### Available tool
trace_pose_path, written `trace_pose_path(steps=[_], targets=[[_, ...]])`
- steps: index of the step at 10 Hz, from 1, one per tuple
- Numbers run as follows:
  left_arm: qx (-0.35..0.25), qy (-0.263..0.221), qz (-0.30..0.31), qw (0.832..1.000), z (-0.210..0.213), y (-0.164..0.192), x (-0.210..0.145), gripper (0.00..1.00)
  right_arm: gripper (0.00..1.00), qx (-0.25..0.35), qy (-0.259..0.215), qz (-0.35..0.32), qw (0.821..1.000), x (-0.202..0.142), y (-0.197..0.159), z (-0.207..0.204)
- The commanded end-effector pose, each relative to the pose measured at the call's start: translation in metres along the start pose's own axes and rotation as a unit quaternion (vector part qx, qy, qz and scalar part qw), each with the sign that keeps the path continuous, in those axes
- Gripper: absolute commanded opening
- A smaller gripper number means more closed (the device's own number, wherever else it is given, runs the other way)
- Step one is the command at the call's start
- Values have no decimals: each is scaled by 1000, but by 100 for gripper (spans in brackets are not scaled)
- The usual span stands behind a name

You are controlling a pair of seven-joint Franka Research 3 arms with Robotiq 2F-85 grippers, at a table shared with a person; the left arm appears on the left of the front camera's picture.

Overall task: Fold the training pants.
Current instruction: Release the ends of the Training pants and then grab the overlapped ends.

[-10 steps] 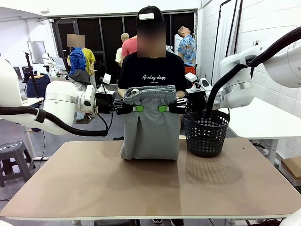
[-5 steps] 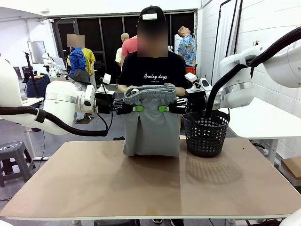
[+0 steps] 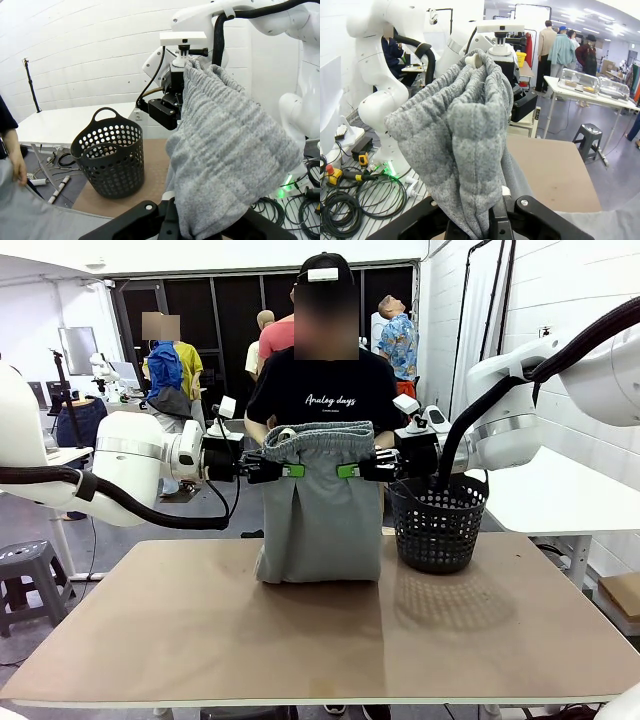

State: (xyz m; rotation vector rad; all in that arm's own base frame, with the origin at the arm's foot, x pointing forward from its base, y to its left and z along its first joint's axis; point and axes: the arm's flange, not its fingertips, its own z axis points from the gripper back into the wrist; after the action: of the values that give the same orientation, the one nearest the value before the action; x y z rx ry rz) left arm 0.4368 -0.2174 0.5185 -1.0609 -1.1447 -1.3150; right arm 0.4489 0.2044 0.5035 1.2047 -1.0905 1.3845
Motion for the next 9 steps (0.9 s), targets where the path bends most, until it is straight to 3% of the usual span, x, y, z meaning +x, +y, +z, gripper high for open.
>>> trace_pose_path(steps=[1, 9], targets=[[6, -9, -5, 1000, -1, -2, 4, 0, 0, 2, -9, -1, 1000, 2, 2, 0], [6, -9, -5, 1000, -1, -2, 4, 0, 0, 2, -9, -1, 1000, 2, 2, 0]])
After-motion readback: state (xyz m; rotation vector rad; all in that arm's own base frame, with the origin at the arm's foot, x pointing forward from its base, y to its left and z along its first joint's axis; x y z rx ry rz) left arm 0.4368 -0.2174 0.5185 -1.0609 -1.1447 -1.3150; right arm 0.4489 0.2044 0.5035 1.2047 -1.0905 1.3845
